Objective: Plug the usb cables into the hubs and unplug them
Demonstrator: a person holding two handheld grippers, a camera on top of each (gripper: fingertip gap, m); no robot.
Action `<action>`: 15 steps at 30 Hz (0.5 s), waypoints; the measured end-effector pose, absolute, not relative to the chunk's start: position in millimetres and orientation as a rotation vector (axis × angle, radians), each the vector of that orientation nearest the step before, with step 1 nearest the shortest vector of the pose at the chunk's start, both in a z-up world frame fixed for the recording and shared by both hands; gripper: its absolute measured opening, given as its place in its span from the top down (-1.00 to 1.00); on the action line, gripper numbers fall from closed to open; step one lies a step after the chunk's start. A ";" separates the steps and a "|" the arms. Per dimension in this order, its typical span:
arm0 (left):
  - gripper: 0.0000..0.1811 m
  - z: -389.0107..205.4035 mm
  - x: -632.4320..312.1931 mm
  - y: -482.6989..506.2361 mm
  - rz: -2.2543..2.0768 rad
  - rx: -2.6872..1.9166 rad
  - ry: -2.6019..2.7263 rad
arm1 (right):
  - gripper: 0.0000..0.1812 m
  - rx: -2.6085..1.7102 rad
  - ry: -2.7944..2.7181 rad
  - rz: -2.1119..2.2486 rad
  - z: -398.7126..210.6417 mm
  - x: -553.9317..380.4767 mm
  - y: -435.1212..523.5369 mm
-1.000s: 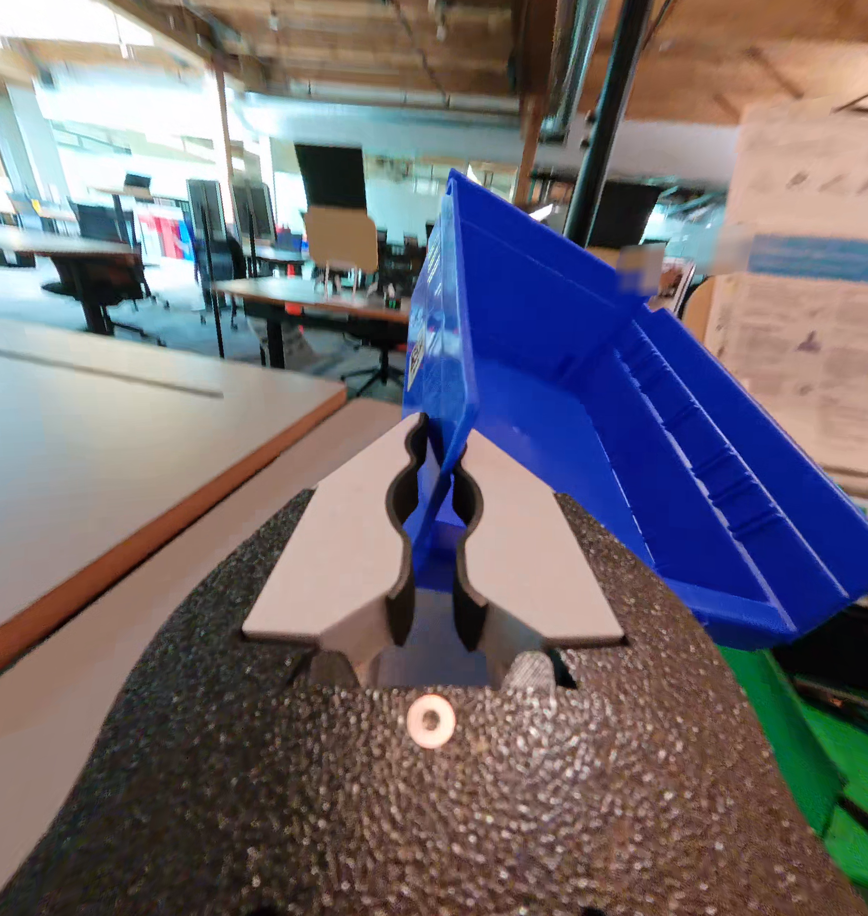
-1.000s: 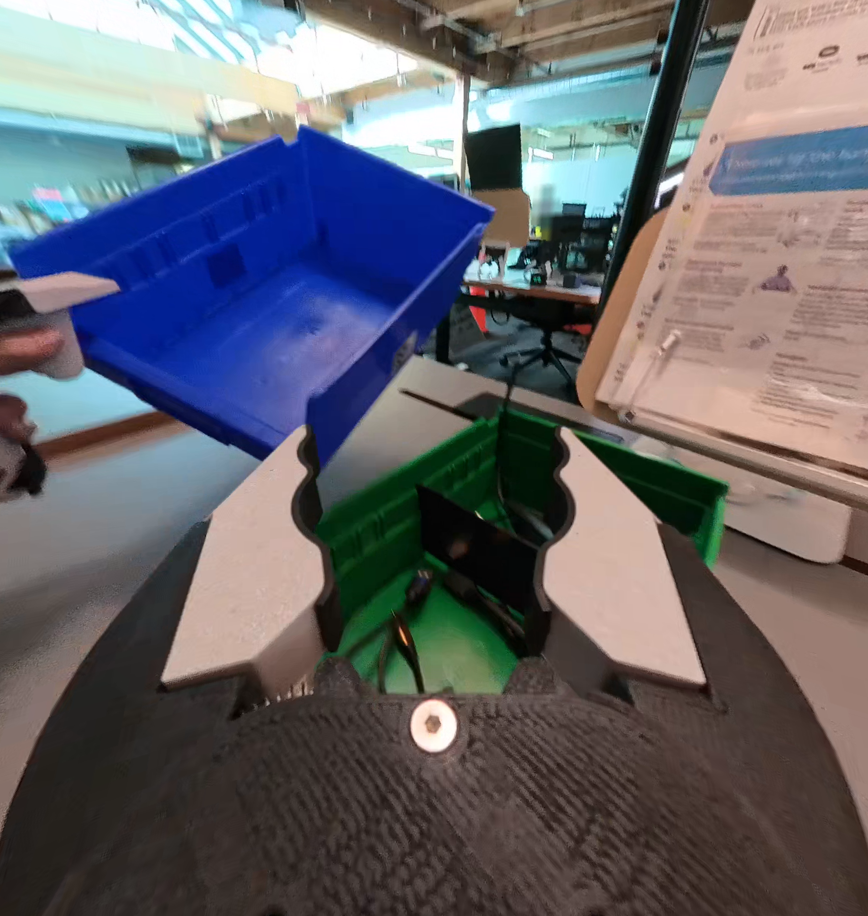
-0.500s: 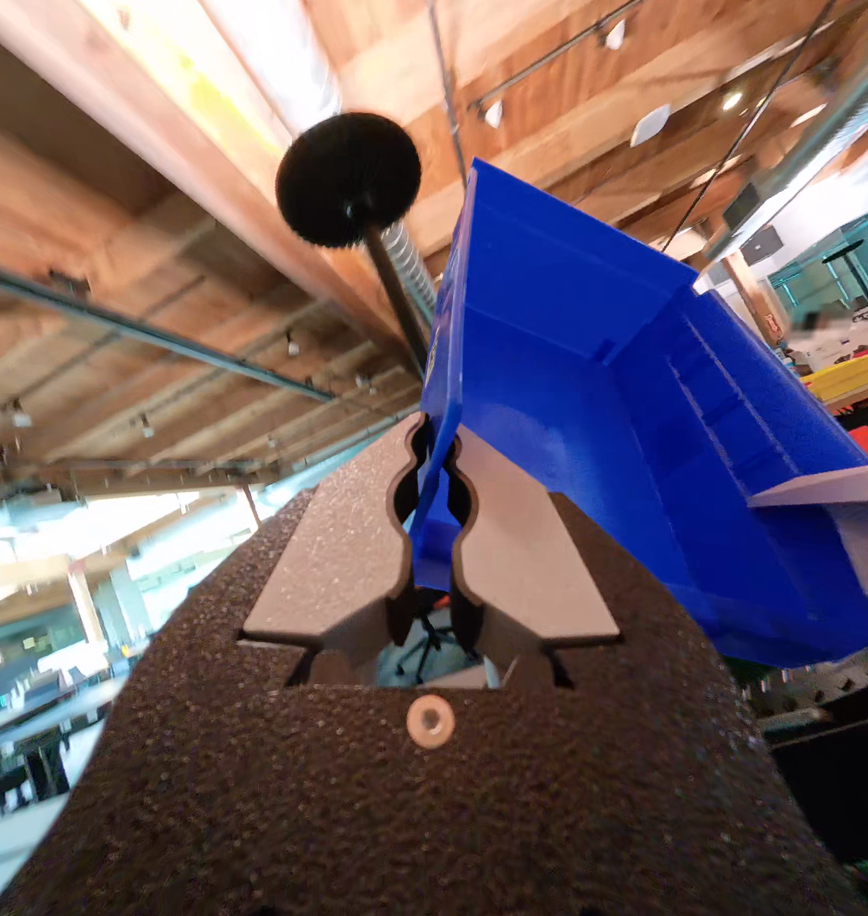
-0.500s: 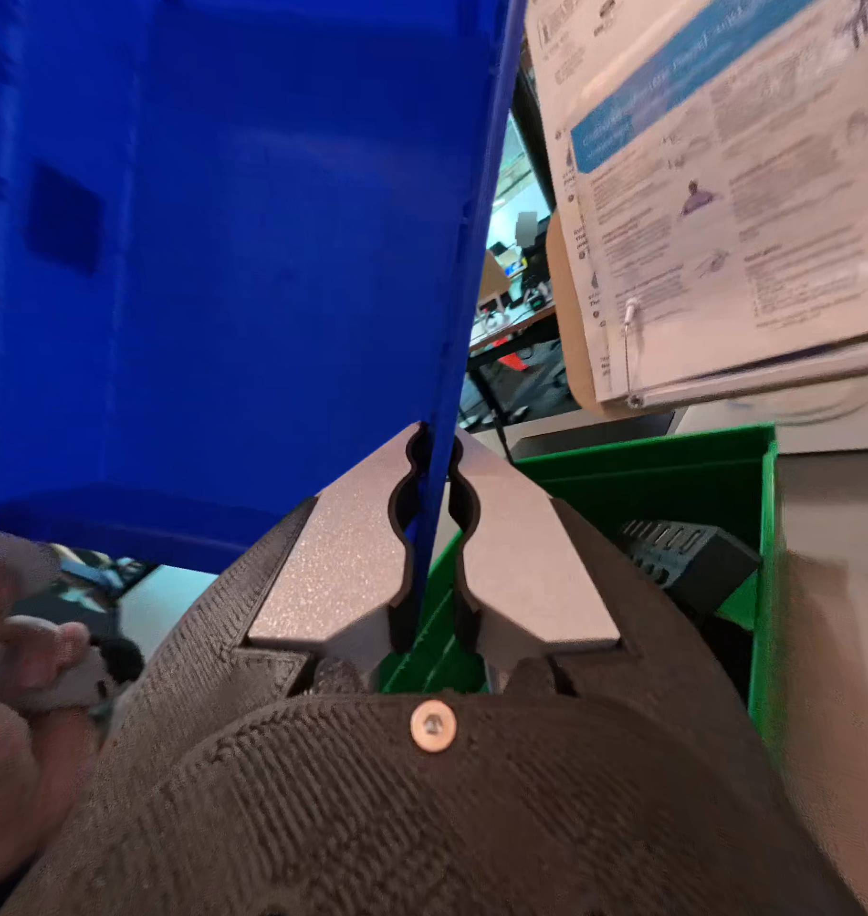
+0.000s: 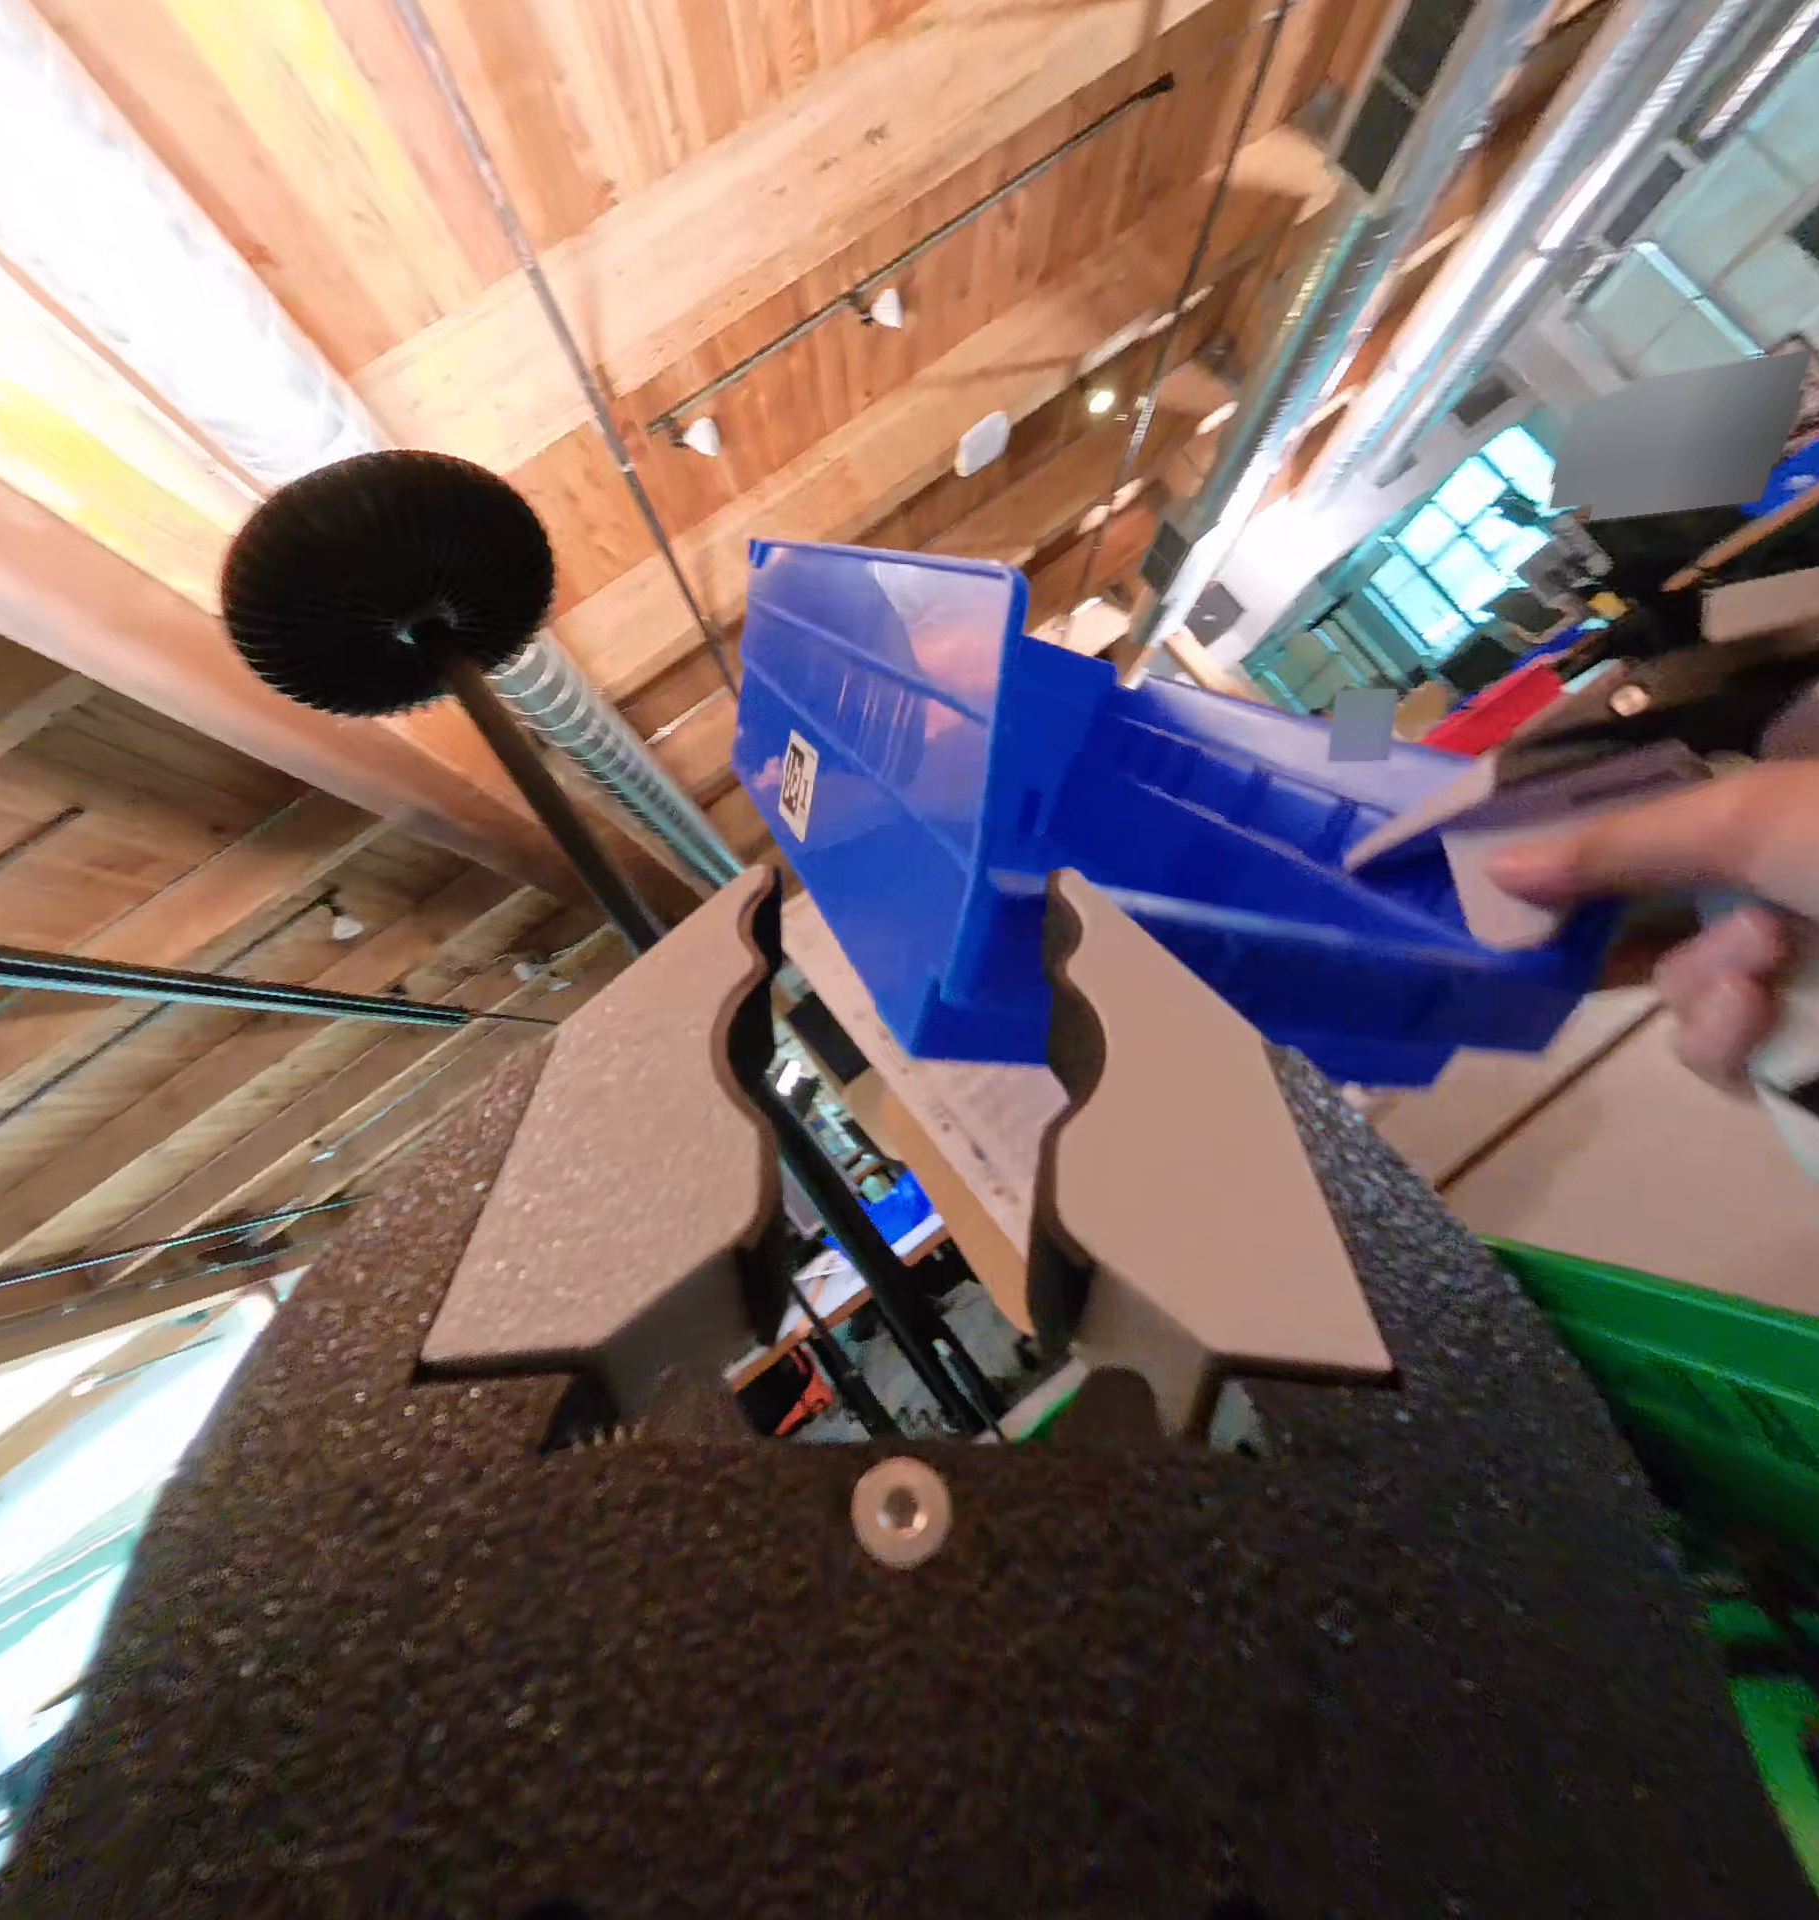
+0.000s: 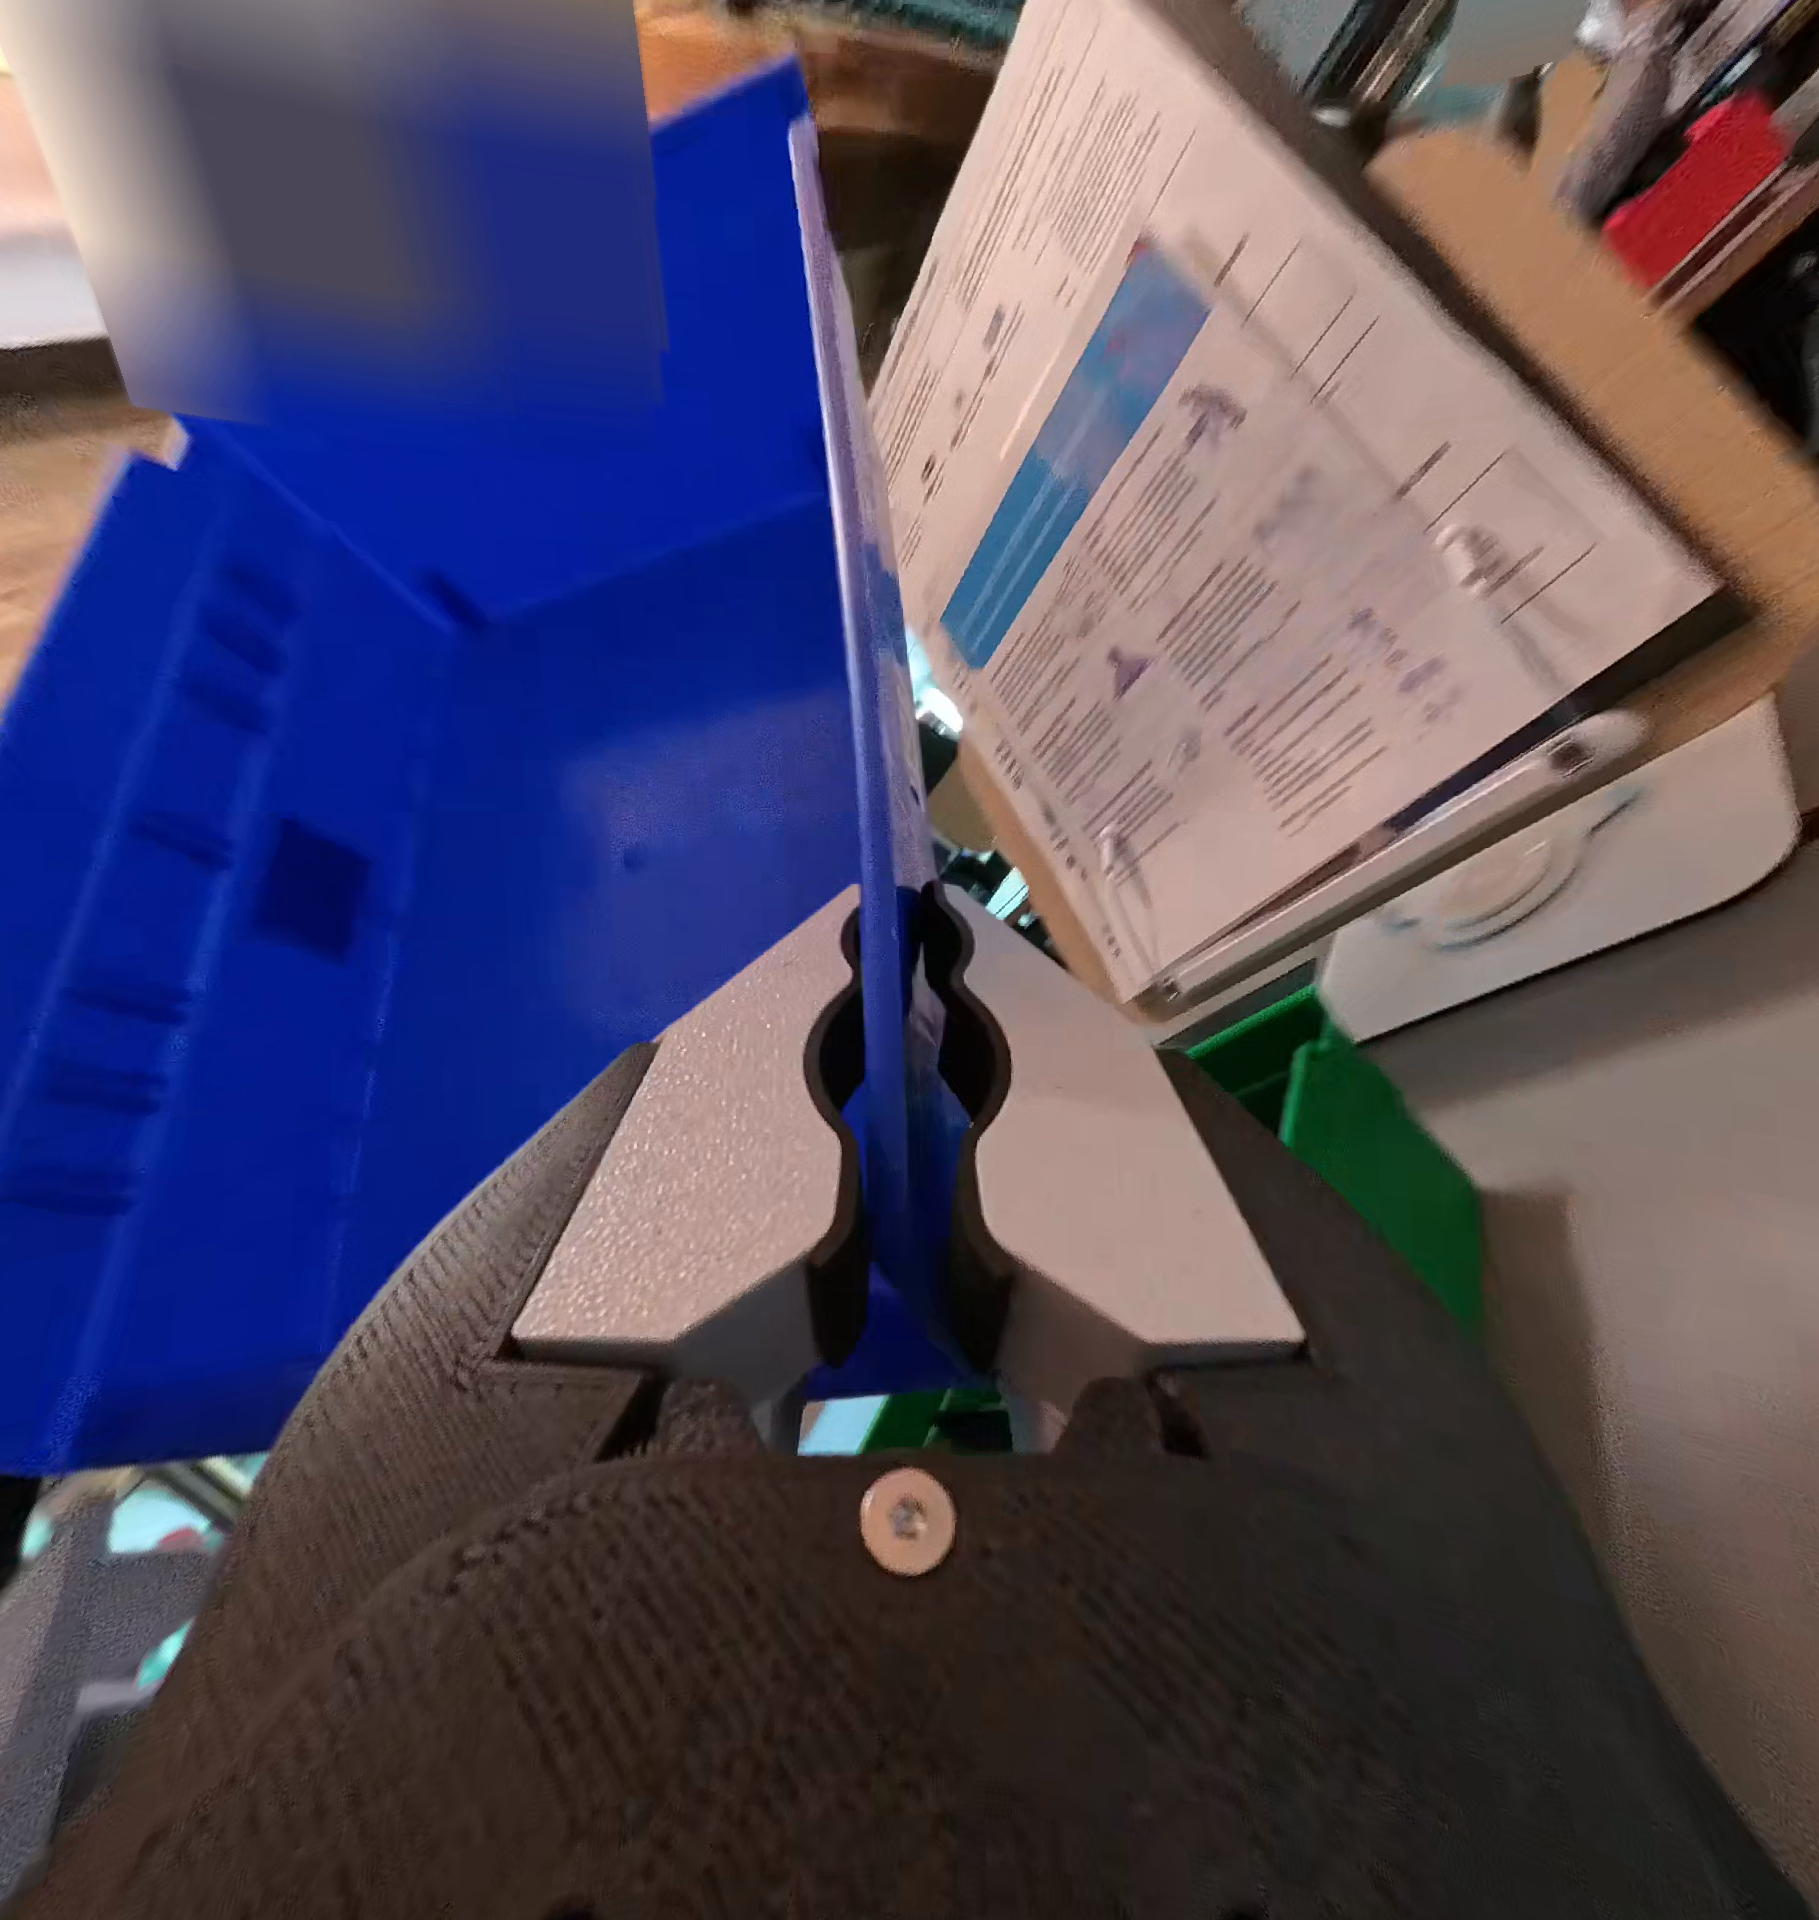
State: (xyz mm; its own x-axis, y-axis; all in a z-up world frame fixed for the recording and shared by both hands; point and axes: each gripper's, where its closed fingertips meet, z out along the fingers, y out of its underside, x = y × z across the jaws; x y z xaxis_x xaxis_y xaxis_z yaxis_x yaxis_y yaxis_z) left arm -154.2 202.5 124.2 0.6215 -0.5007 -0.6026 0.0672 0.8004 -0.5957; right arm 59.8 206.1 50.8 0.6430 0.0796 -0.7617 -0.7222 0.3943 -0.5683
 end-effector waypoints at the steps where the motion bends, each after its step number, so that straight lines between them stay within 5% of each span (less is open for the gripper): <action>1: 0.44 117.7 -154.4 199.6 -0.368 -0.576 0.870 | 0.93 -1.042 0.738 0.558 52.1 73.5 196.6; 15: 0.30 -58.5 -204.0 284.4 -0.804 -1.510 0.928 | 0.93 -1.065 0.960 -0.014 9.1 271.5 0.9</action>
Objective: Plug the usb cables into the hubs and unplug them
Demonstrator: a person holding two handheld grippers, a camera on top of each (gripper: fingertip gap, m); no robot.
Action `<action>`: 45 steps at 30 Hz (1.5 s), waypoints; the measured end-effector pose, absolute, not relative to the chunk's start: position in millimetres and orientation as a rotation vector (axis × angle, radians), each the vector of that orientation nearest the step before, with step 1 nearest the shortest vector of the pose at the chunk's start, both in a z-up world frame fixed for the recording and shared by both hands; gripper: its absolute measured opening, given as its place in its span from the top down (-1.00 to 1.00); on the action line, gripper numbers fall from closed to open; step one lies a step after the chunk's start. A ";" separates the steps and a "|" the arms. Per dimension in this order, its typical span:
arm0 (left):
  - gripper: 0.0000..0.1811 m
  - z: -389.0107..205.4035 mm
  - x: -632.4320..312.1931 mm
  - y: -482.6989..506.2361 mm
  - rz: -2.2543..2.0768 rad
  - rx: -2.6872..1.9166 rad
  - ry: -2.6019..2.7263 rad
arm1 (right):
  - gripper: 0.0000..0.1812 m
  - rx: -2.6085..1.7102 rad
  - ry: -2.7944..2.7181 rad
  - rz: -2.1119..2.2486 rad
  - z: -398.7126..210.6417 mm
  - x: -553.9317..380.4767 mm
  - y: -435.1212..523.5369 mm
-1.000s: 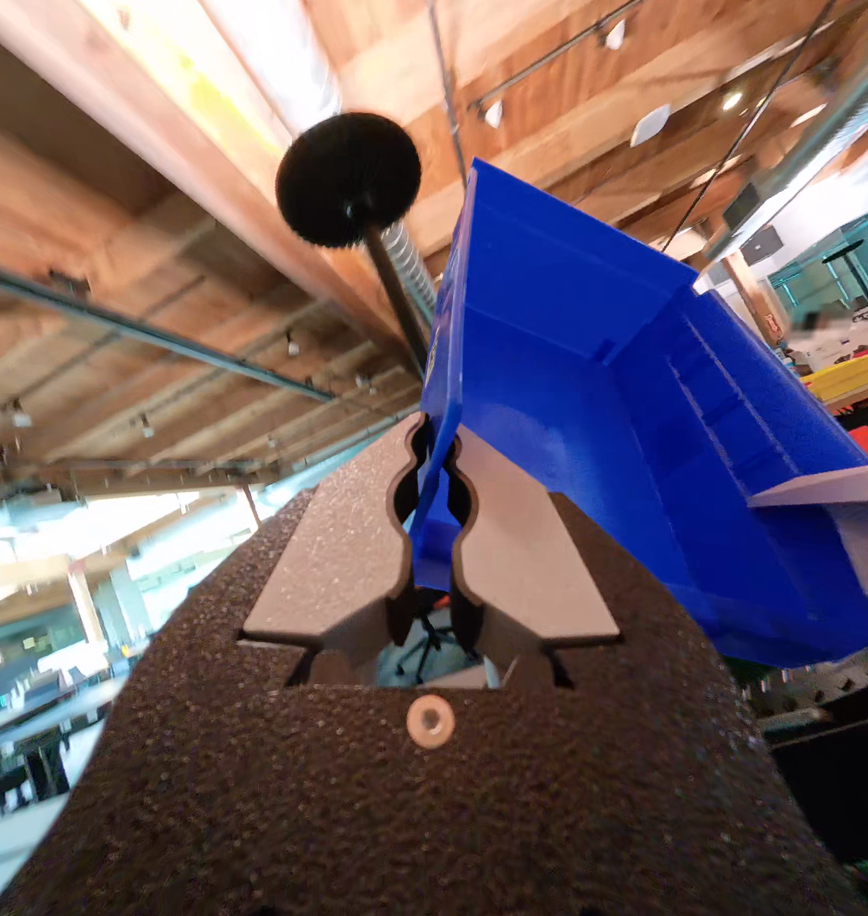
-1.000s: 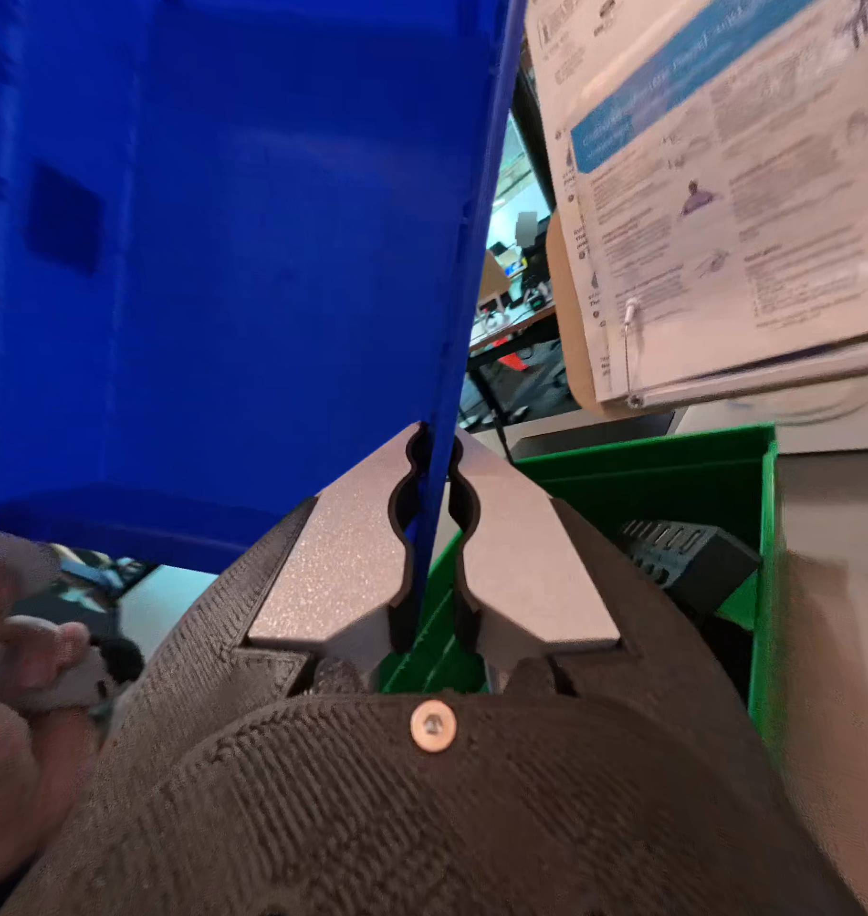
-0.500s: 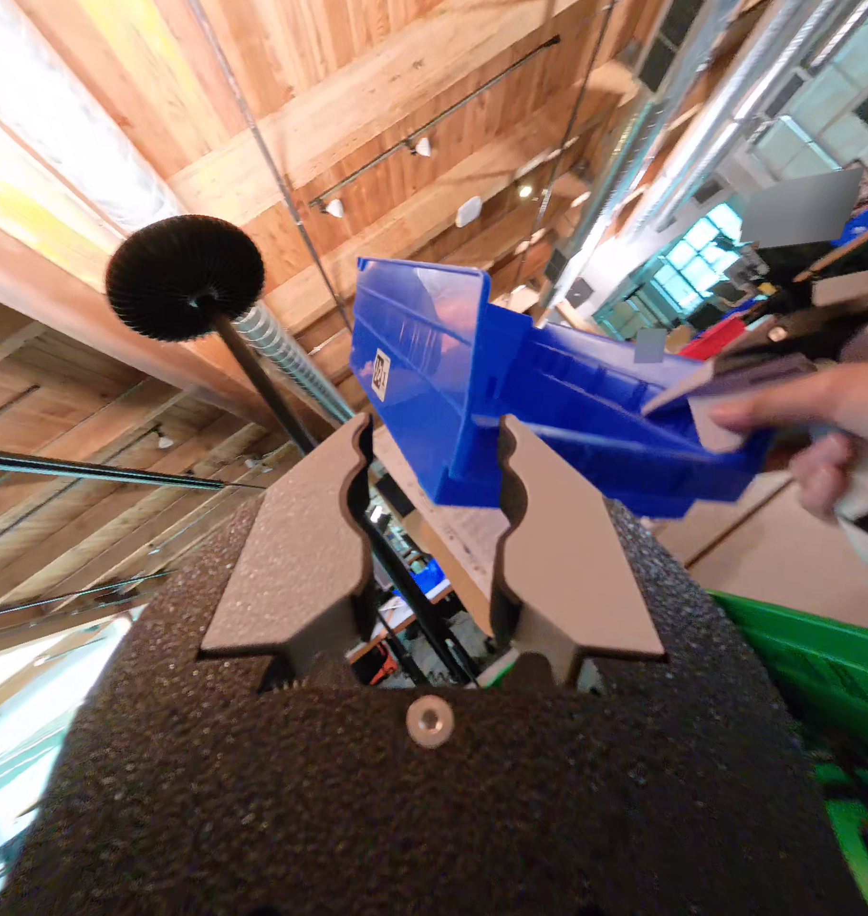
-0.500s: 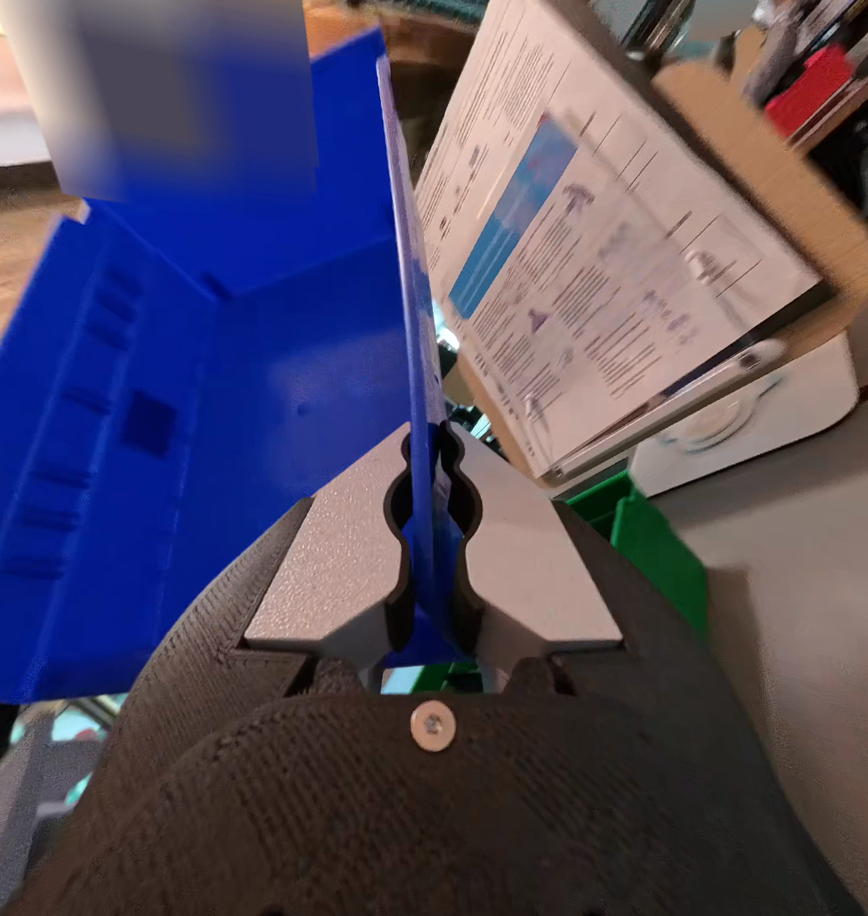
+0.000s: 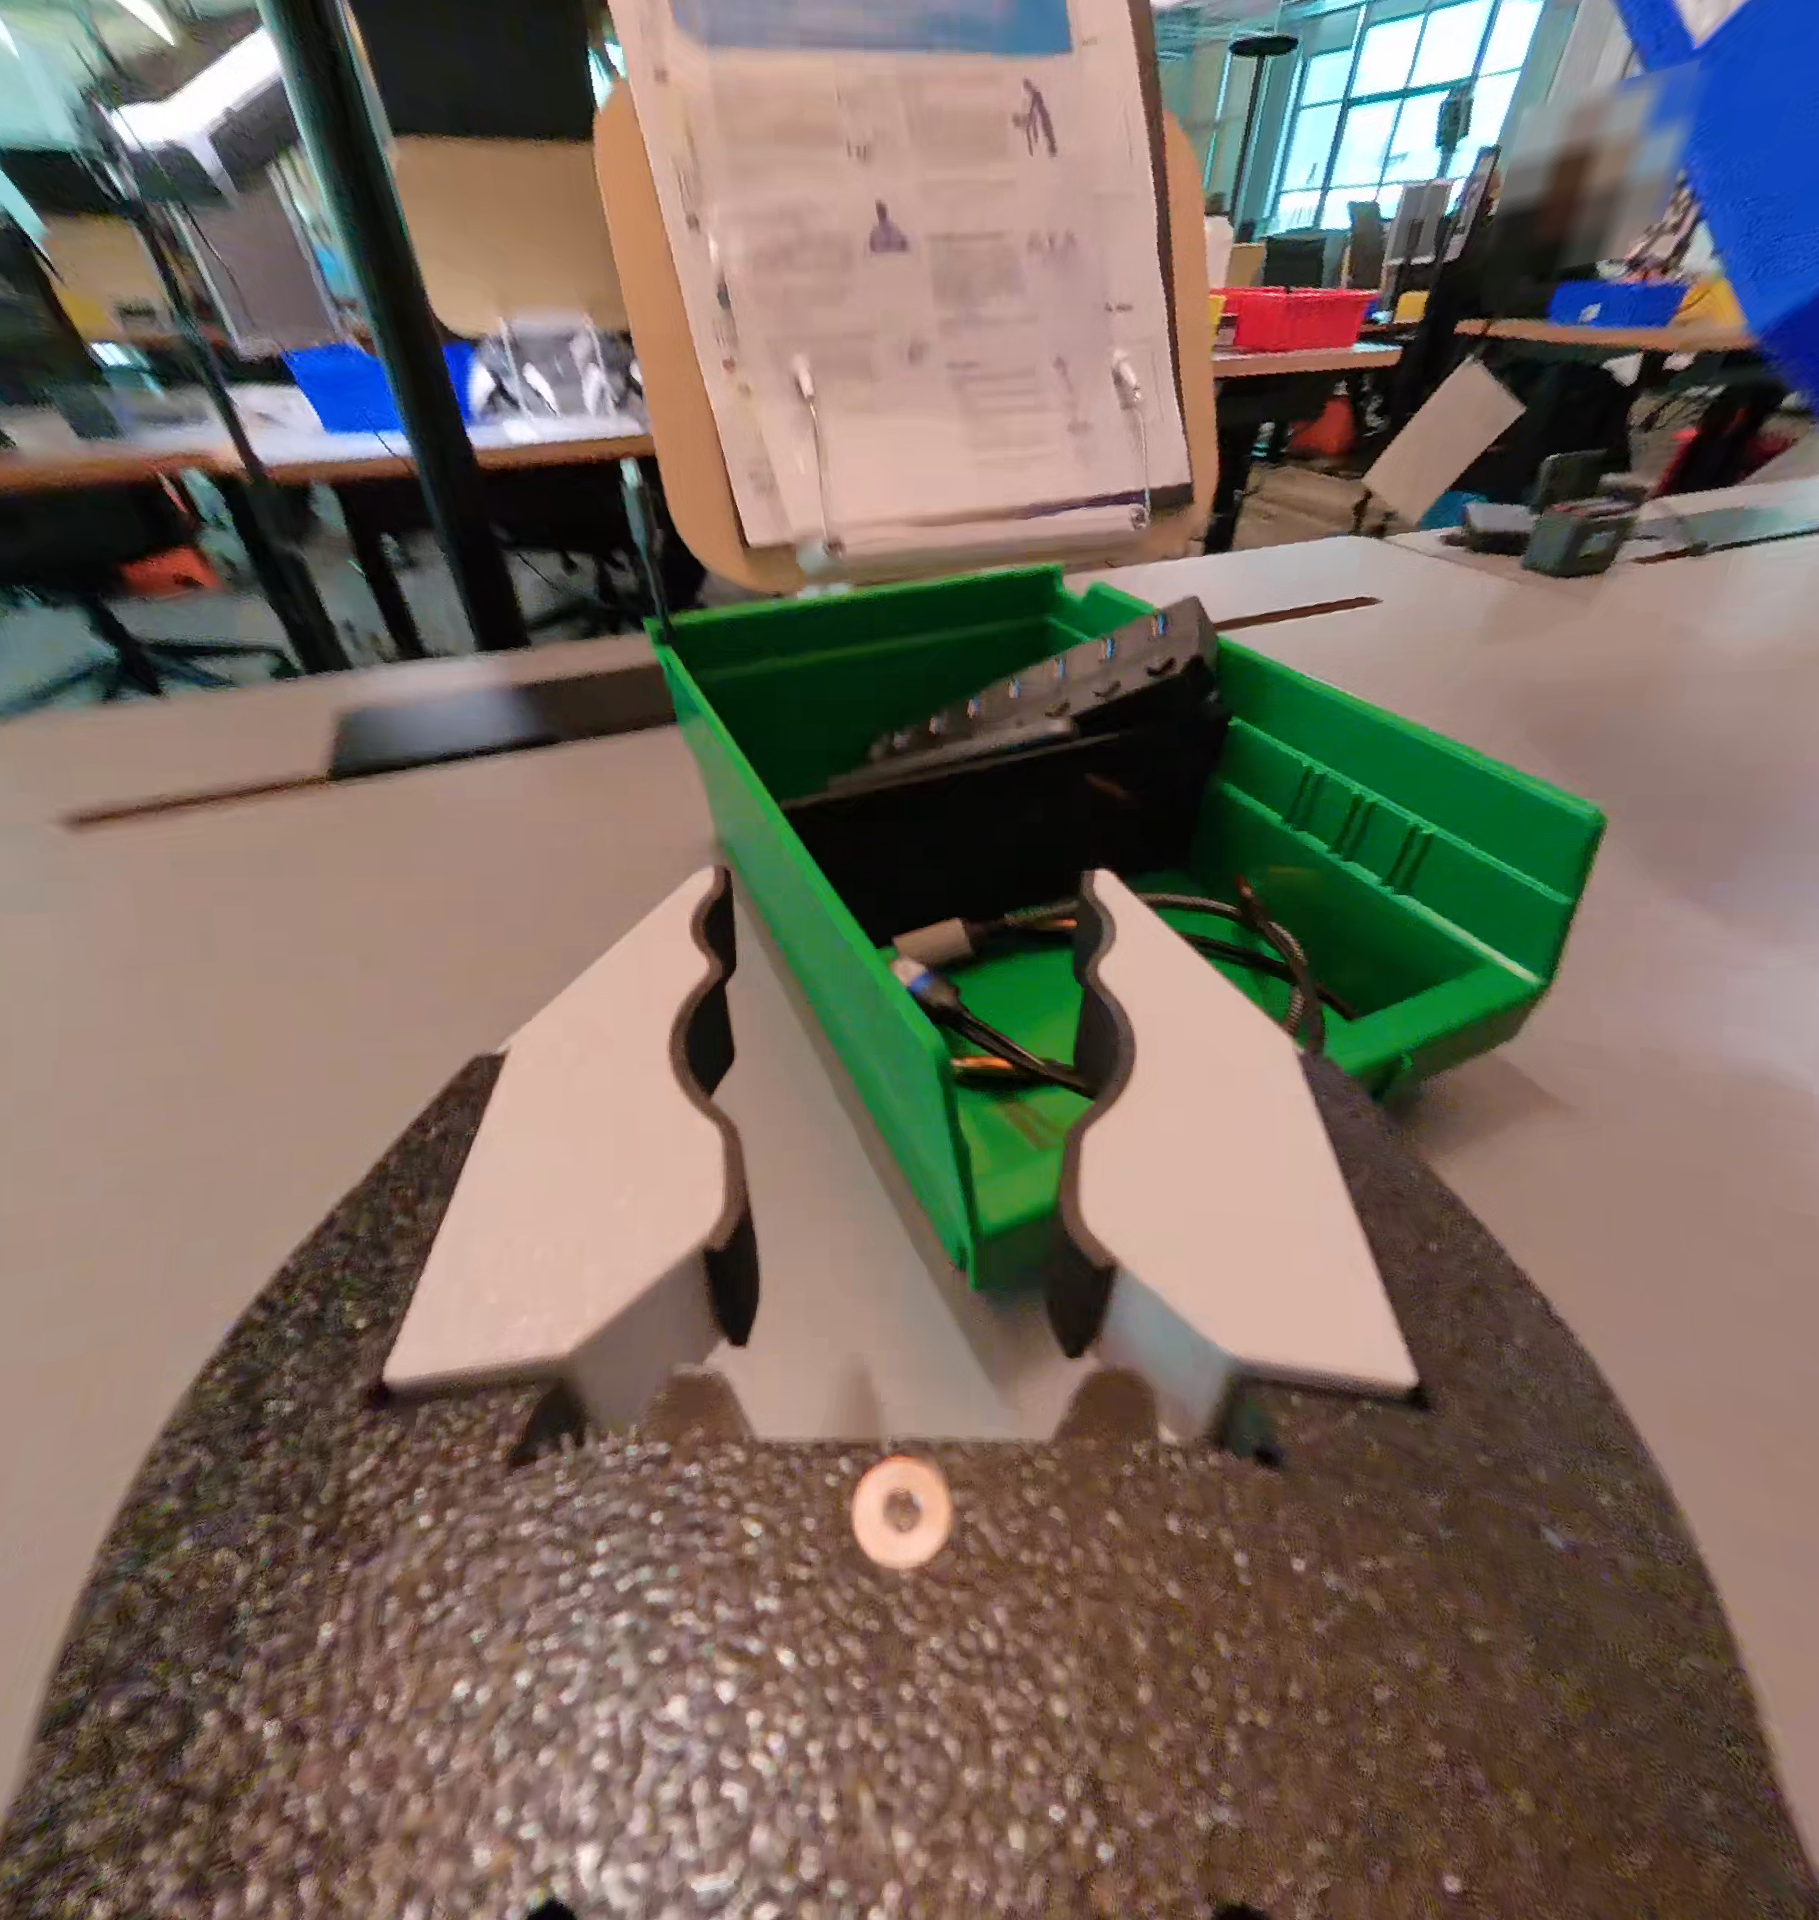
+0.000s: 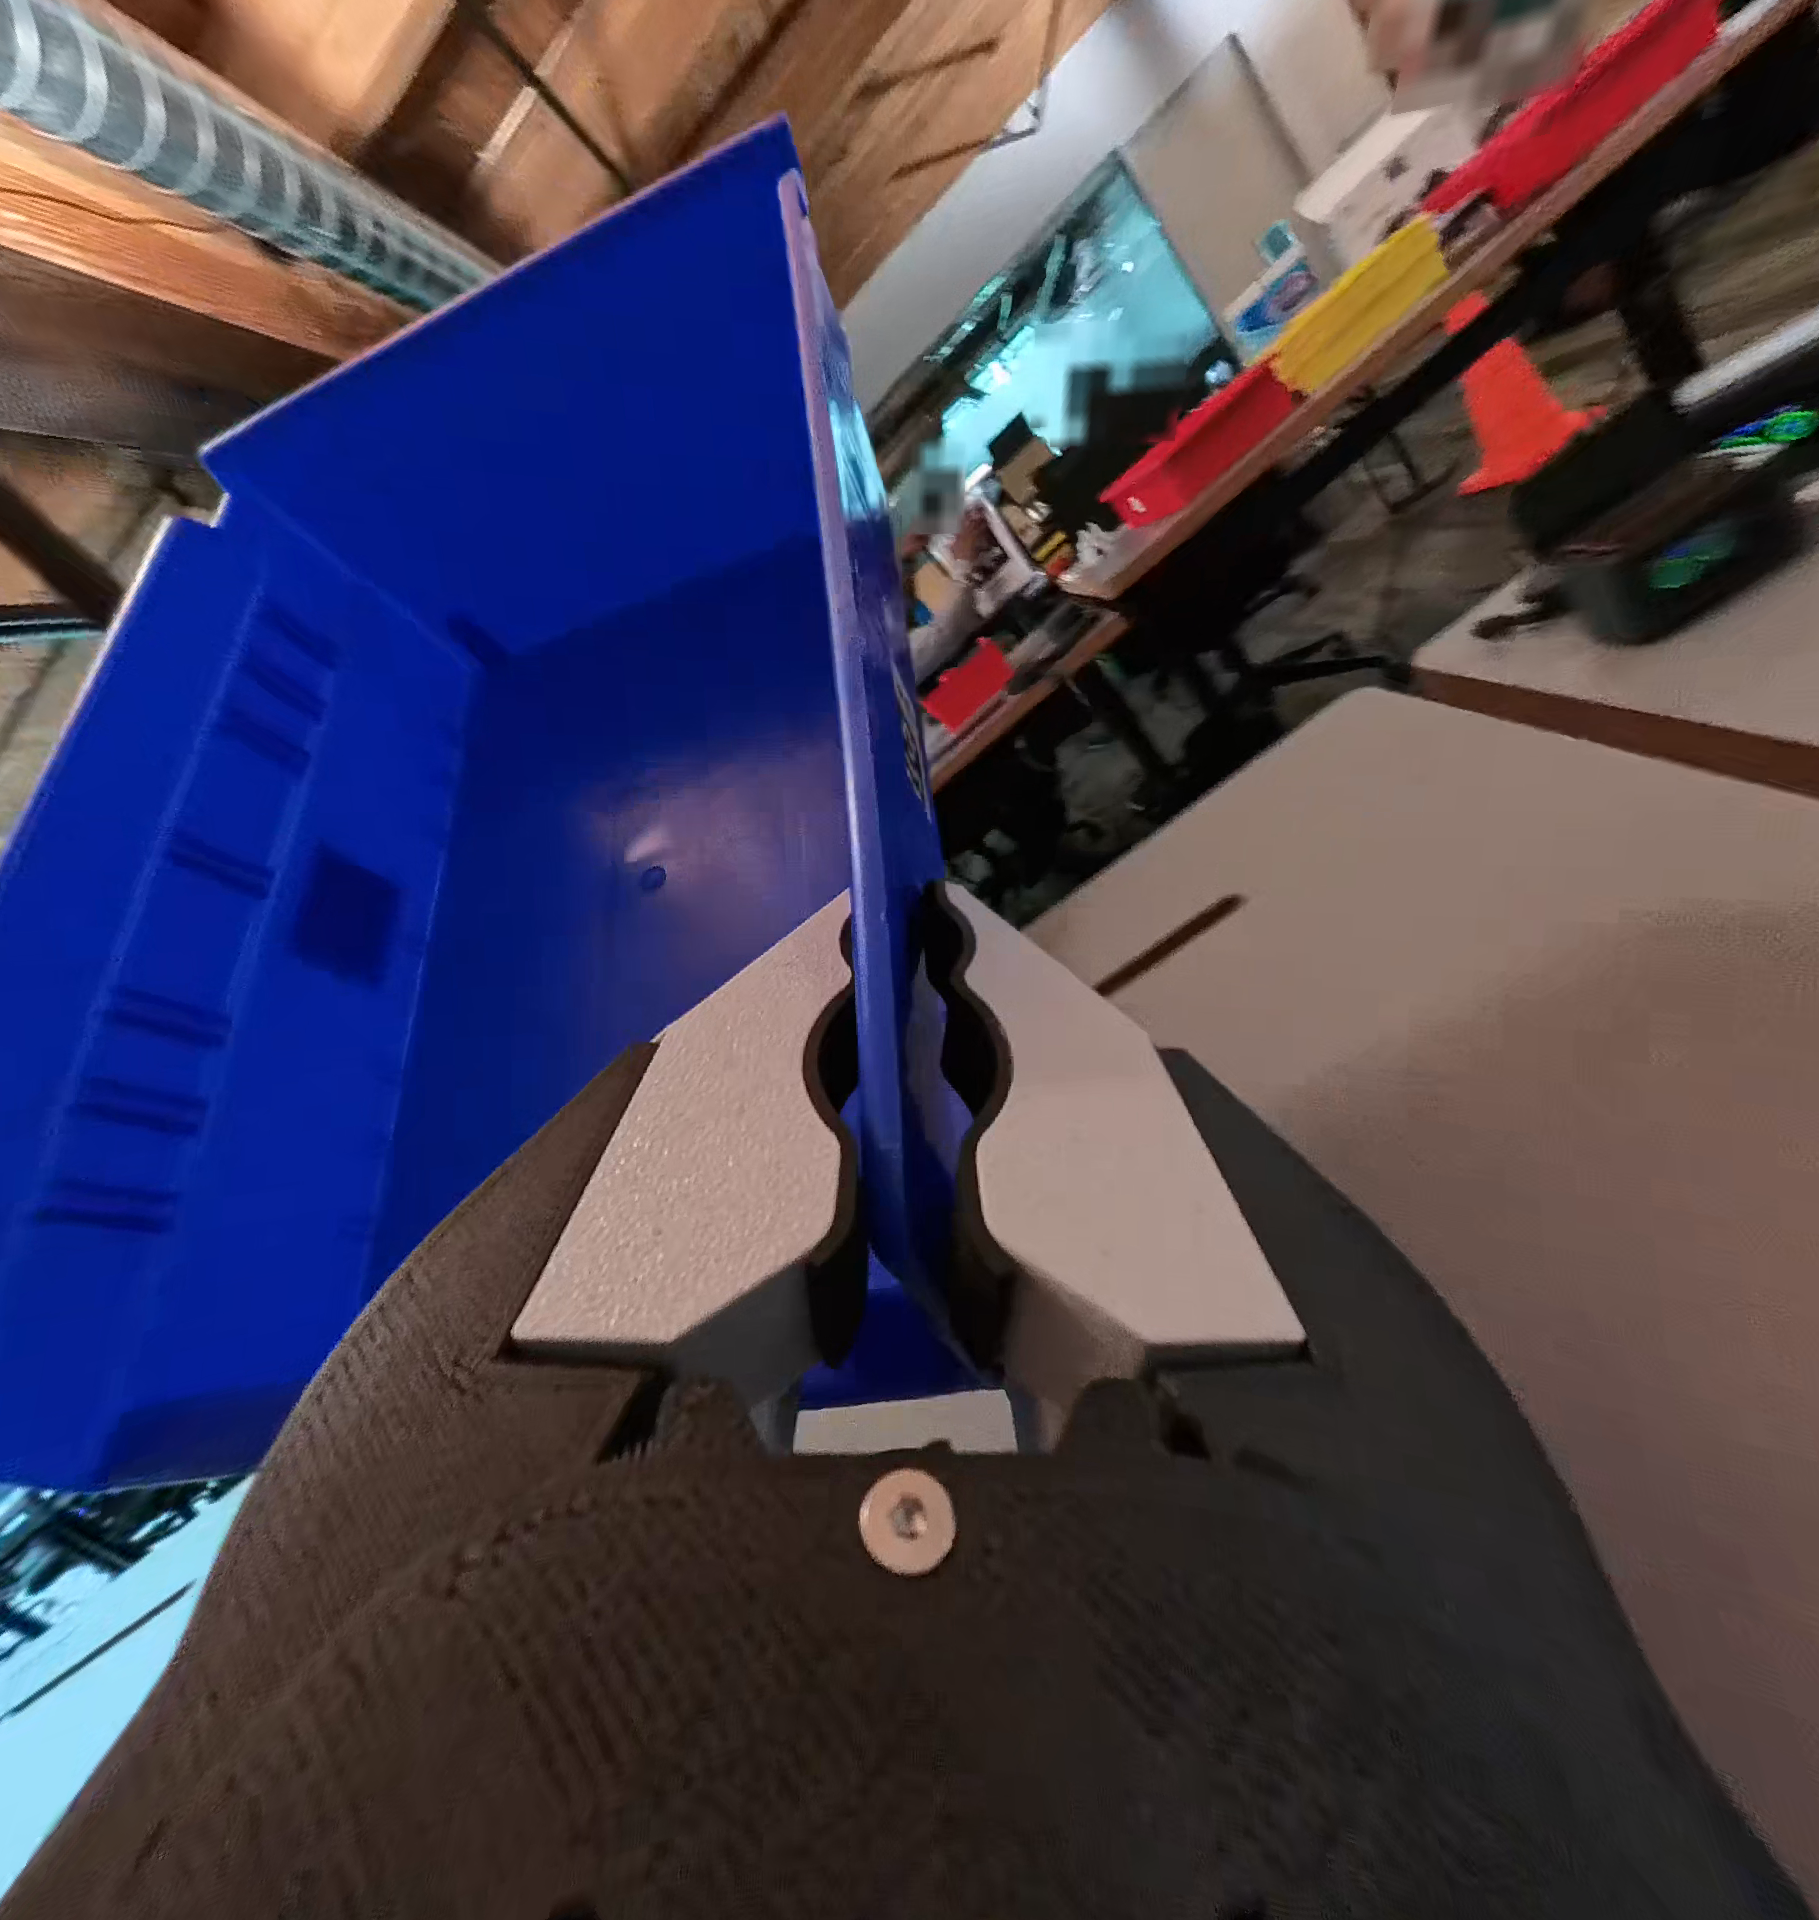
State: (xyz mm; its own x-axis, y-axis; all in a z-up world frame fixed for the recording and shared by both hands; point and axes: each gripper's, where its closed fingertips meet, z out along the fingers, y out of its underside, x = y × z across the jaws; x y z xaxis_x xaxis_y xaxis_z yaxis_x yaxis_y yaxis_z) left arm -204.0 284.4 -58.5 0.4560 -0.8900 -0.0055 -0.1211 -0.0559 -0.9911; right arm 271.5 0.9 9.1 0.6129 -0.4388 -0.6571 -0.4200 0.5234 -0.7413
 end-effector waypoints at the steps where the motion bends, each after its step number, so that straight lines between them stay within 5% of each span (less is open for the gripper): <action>1: 0.29 -65.4 -203.0 283.1 -0.840 -1.537 0.922 | 0.93 -1.073 0.985 0.000 -0.5 283.6 -7.3; 11: 0.21 -101.0 -181.5 271.6 -0.935 -1.650 1.000 | 0.92 -1.381 1.112 -0.134 -73.8 364.8 -35.1; 26: 0.37 -123.3 -176.3 294.1 -0.718 -1.763 0.999 | 0.92 -1.729 1.128 -0.210 -136.4 388.6 0.6; 32: 0.90 -118.6 -177.7 319.7 -0.574 -1.756 0.908 | 0.89 -1.720 1.077 -0.224 -131.4 391.4 5.6; 39: 0.96 -117.7 -208.2 360.9 -0.461 -1.758 0.850 | -0.10 -1.814 0.881 -0.539 -86.6 361.7 -7.0; 45: 0.90 -118.6 -238.1 413.8 -0.438 -1.800 0.825 | -0.15 -1.738 0.504 -0.617 -31.7 267.7 40.9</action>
